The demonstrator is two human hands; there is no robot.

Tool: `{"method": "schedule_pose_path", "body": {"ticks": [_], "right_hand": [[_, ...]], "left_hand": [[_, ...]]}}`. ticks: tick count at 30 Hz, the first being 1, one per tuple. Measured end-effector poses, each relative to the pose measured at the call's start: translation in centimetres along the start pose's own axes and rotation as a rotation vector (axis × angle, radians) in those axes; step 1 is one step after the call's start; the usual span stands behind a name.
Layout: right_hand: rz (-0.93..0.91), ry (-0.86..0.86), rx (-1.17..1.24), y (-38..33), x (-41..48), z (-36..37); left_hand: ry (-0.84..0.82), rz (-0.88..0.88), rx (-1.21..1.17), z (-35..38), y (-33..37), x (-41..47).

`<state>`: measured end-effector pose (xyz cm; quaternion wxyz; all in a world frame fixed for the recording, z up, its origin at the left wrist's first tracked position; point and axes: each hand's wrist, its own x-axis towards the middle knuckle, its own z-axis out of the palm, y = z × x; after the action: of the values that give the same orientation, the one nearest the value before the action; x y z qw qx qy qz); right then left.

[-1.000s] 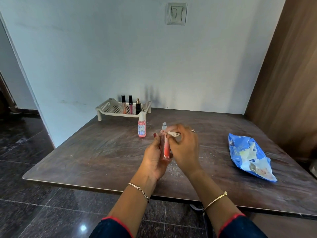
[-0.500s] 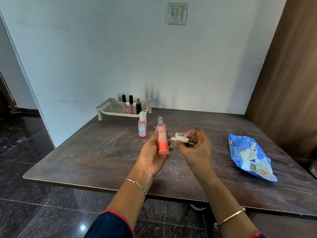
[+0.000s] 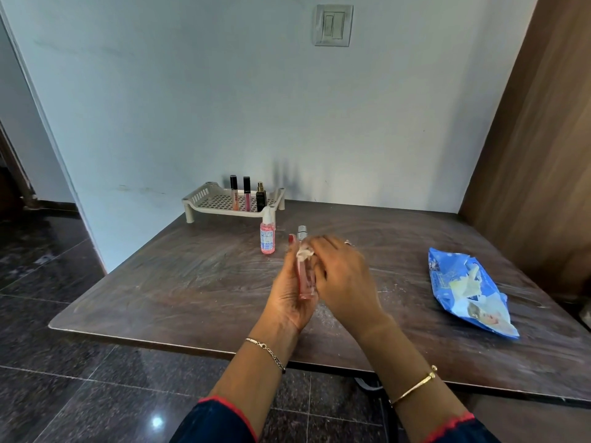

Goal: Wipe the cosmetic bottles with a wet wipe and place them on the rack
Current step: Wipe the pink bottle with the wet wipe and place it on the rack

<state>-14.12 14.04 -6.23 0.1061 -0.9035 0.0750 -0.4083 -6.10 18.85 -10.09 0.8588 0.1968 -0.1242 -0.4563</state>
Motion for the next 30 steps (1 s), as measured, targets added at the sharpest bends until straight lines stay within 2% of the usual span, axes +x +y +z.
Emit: {"method": "schedule_pose_path", "body": {"ticks": [6,9,15,17,21,24,30], "right_hand": [[-0.075,-0.052,-0.066,-0.6,-3.5,0.7],[-0.077,-0.018,-0.025,-0.2,-3.5,0.9],[0.208,0.171,0.209,1.1,0.8,1.6],[0.252,0.169,0.309,1.3,1.4,2.1],[0.275,-0.015,0.502,1.4,-0.3,3.1],[0.266,-0.039,0.526,1.4,-1.4,3.5],[0.293,-0.112,0.607,0.5,-0.7,4.5]], "left_hand": [[0.053,0.004,-0.004,-1.2,0.6,0.9],[0.032,-0.01,-0.041,-1.1,0.6,1.0],[-0.031,-0.008,-0.078,0.3,0.7,0.3],[-0.016,0.011,-0.066,0.5,1.1,0.3],[0.057,0.083,-0.09,-0.4,2.7,1.2],[0.125,0.104,-0.067,-1.1,3.6,1.7],[0.43,0.19,-0.088,-0.3,5.1,2.3]]}}
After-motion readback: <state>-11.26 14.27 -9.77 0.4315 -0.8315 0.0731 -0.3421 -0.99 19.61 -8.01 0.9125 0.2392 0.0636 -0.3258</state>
